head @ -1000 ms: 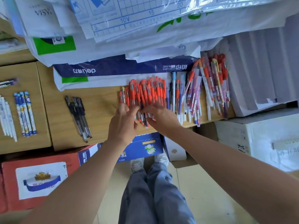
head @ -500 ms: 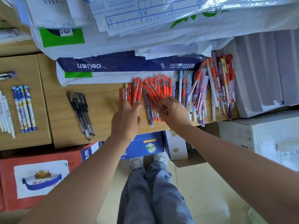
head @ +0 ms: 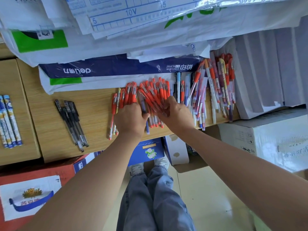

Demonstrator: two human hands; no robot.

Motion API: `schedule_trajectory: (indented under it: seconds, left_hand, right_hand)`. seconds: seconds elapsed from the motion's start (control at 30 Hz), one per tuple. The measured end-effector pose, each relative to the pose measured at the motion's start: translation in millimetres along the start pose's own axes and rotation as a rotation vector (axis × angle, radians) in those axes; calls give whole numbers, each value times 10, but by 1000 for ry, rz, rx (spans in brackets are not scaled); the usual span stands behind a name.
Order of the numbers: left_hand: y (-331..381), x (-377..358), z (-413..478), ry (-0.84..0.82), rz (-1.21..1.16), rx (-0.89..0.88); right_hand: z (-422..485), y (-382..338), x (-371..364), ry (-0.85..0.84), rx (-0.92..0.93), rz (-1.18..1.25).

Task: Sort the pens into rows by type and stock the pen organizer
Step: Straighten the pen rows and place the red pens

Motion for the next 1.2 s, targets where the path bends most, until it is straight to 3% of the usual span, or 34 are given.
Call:
schedule_trajectory:
  seconds: [0.27,0.5,0.67,0.8,0.97,1.2]
  left_hand:
    - [-29,88,-73,-53,-45,1]
    - [-269,274,-223,68,-260,-45]
    - [-689,335,-284,169,-267,47]
    - [-891,227,-299,147,-208,65]
    - [-1050,88,-332,98,-194,139]
    - [-990,-12,-332,51,-423,170]
  right_hand:
    - [-3,-13,7,-11,2,53]
    - [-11,-193,36,18,8,74]
    - [-66,-702,-158,-62,227,207]
    - [-132,-1063,-455,-164,358,107]
    - [-142,-1014,-554,-114,332,-58]
    - [-77,-972,-443,-46,217,-104]
Point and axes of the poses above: each hand's wrist, its own z-axis towards the middle knuckle, its own x-axis out of the back of the hand, y = z × x, the point moved 6 cm from there along z, towards the middle knuckle, and after that the axes turned 9 degrees about -x, right-handed, at the moved point
